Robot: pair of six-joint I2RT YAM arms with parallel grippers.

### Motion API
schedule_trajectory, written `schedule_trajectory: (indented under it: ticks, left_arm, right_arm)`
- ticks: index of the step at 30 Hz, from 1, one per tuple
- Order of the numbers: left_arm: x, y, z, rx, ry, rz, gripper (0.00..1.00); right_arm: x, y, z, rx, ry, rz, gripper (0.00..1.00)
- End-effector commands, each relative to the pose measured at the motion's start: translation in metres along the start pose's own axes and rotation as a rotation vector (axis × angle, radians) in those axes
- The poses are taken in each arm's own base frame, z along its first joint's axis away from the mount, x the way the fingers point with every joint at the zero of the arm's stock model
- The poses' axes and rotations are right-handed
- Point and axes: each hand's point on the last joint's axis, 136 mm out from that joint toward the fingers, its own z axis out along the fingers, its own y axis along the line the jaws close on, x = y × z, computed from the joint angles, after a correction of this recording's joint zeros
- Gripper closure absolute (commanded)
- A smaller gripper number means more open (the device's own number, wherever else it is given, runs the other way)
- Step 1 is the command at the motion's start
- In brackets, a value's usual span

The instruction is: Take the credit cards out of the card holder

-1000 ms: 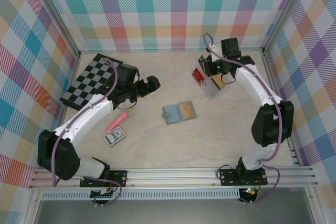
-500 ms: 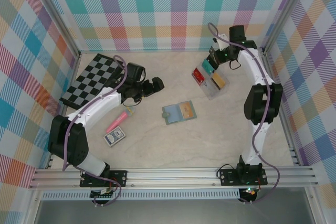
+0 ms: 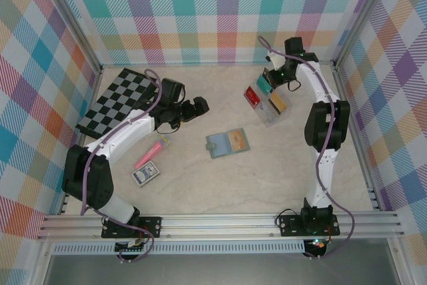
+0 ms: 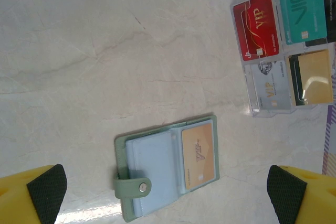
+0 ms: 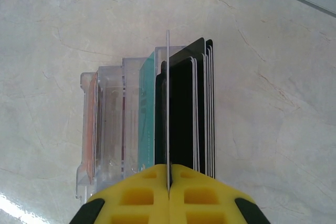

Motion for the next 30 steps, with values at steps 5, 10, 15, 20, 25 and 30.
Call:
schedule_trajectory:
  ticks: [5, 10, 15, 20, 25, 30]
  left_arm:
    - [0.003, -0.001, 0.0, 0.021, 0.022, -0.005, 0.0]
    - [0.005, -0.001, -0.003, 0.035, 0.01, -0.022, 0.0]
    - [0.003, -0.003, -0.004, 0.044, 0.005, -0.021, 0.0]
    - [0.002, -0.001, -0.004, 0.032, -0.001, -0.016, 0.0]
    - [0.005, 0.003, -0.003, 0.019, 0.006, -0.019, 0.0]
    - [0.007, 0.004, -0.004, 0.016, 0.014, -0.02, 0.0]
  right_arm:
    - [0.006, 0.003, 0.002, -0.022, 0.037, -0.029, 1.0]
    - [0.005, 0.007, -0.005, -0.034, 0.035, -0.029, 0.85]
    - [-0.011, 0.011, -0.027, -0.048, -0.028, -0.005, 0.8]
    - [-0.021, 0.008, -0.042, -0.024, -0.061, 0.038, 0.79]
    - [-0.027, 0.007, -0.051, -0.018, -0.083, 0.108, 0.72]
    - [-0.033, 0.005, -0.056, -0.008, -0.105, 0.168, 0.72]
